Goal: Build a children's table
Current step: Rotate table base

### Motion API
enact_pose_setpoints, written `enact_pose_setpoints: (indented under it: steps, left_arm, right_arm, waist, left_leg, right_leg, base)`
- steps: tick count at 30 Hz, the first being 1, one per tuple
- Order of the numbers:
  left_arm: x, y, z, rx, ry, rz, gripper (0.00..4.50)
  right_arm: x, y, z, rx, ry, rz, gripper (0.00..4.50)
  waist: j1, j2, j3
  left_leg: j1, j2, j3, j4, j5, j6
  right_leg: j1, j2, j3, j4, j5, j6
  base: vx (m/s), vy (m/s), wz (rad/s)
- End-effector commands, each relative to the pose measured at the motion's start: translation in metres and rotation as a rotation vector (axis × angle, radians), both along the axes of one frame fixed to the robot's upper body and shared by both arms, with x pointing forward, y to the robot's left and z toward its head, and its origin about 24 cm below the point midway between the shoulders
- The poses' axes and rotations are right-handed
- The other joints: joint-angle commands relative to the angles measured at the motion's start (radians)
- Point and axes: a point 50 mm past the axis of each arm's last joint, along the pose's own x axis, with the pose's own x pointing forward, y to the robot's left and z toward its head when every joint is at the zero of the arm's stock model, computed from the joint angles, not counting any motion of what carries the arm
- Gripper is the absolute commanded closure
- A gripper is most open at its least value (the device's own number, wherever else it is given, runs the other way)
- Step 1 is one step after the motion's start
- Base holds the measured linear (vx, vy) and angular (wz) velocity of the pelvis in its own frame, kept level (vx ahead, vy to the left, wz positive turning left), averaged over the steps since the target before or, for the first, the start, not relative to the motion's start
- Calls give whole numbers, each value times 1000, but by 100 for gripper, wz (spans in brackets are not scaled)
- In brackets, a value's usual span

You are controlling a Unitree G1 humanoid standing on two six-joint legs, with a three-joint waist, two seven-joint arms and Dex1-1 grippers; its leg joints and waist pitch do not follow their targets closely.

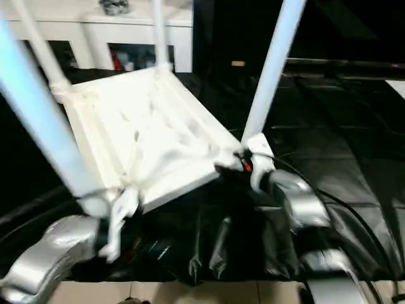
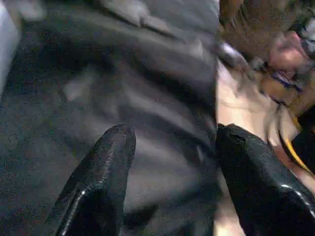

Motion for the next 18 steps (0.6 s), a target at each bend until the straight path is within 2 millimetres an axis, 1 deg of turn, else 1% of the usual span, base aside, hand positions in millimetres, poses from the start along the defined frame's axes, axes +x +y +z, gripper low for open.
enact_pose_setpoints:
  steps: [1,2,3,4,5,6,7,8,9,10,11,13,14,15,16,17,18]
  left_arm:
    - [-5,11,-7,34,36,-11,110]
    - [-10,17,-7,46,50,-18,110]
    - [-12,21,-5,52,56,-20,86]
    - [-14,24,-2,56,60,-23,86]
    - [-16,29,1,62,62,-23,72]
    - [-18,37,2,67,68,-22,68]
    - [-21,47,4,75,71,-19,68]
    - [-24,54,5,81,71,-19,60]
    - [-26,61,6,87,71,-11,48]
    - [-26,61,6,87,71,-11,37]
    - [-29,70,9,100,71,3,30]
    - [-33,85,17,114,59,43,24]
    - [-34,92,21,122,48,70,16]
    - [-34,99,26,129,38,93,7]
    - [-33,103,30,130,30,106,7]
    - [-32,106,33,130,22,116,7]
    - [-28,112,40,119,-9,144,7]
  right_arm:
    - [5,-11,1,-14,-20,-85,62]
    - [8,-11,2,-6,-25,-109,62]
    - [9,-12,2,-1,-27,-124,62]
    - [11,-12,2,3,-28,-139,62]
    - [12,-13,3,6,-31,-151,62]
    - [14,-14,3,6,-35,-171,62]
    - [15,-16,3,9,-40,-188,62]
    - [16,-18,3,10,-44,-201,62]
    - [17,-20,2,3,-47,-216,62]
    - [17,-20,2,3,-47,-216,62]
    - [16,-23,1,-5,-50,-221,62]
    - [13,-24,0,4,-52,-198,62]
    - [10,-24,-1,5,-56,-168,62]
    - [7,-23,-1,4,-57,-134,62]
    - [4,-23,-3,0,-55,-108,62]
    - [1,-23,-4,-3,-52,-83,62]
    - [-4,-23,-6,-4,-47,-51,62]
  waist:
    - [-6,-5,-50]
    - [-4,-2,-51]
    - [-6,-1,-50]
    - [-3,0,-51]
    - [-2,3,-50]
    - [-3,1,-48]
    - [-1,5,-47]
    - [-5,2,-46]
    - [-5,2,-45]
    - [-5,2,-44]
    - [-1,5,-45]
    - [0,3,-46]
    - [-2,3,-46]
    - [0,2,-46]
    - [1,1,-44]
    - [4,3,-44]
    - [7,2,-42]
  left_leg:
    - [25,41,-18,-80,-257,-4]
    - [34,43,-15,-79,-259,-6]
    - [32,43,-15,-79,-264,-8]
    - [35,43,-13,-79,-257,-9]
    - [36,43,-13,-78,-258,-10]
    - [31,42,-13,-80,-261,-10]
    - [33,41,-12,-79,-264,-13]
    - [27,39,-14,-81,-275,-15]
    - [32,40,-13,-81,-293,-16]
    - [33,40,-13,-81,-300,-17]
    - [38,42,-12,-81,-303,-22]
    - [34,43,-12,-82,-296,-24]
    - [27,43,-13,-83,-283,-20]
    - [30,44,-10,-81,-283,-12]
    - [26,43,-10,-82,-281,-9]
    - [31,45,-8,-82,-290,-10]
    - [33,45,-8,-82,-297,-12]
  right_leg:
    - [25,-40,31,-59,-285,-187]
    - [20,-38,32,-60,-266,-194]
    - [20,-38,33,-56,-250,-206]
    - [21,-35,32,-55,-232,-209]
    - [20,-36,34,-53,-221,-214]
    - [24,-35,32,-53,-220,-218]
    - [21,-36,33,-51,-222,-220]
    - [25,-36,31,-51,-237,-221]
    - [21,-34,32,-54,-257,-213]
    - [21,-33,32,-55,-264,-209]
    - [17,-33,33,-54,-266,-208]
    - [22,-31,33,-49,-243,-211]
    - [27,-31,32,-46,-224,-212]
    - [25,-28,32,-47,-216,-210]
    - [27,-27,31,-46,-215,-207]
    - [23,-27,31,-49,-228,-208]
    - [22,-25,31,-49,-235,-208]
  base:
    - [0,0,0]
    - [0,0,0]
    - [0,0,0]
    - [0,0,0]
    - [0,0,0]
    - [0,0,0]
    - [0,0,0]
    - [0,0,0]
    - [0,0,0]
    - [0,0,0]
    - [0,0,0]
    - [0,0,0]
    - [0,0,0]
    - [0,0,0]
    - [0,0,0]
    - [0,0,0]
    - [0,0,0]
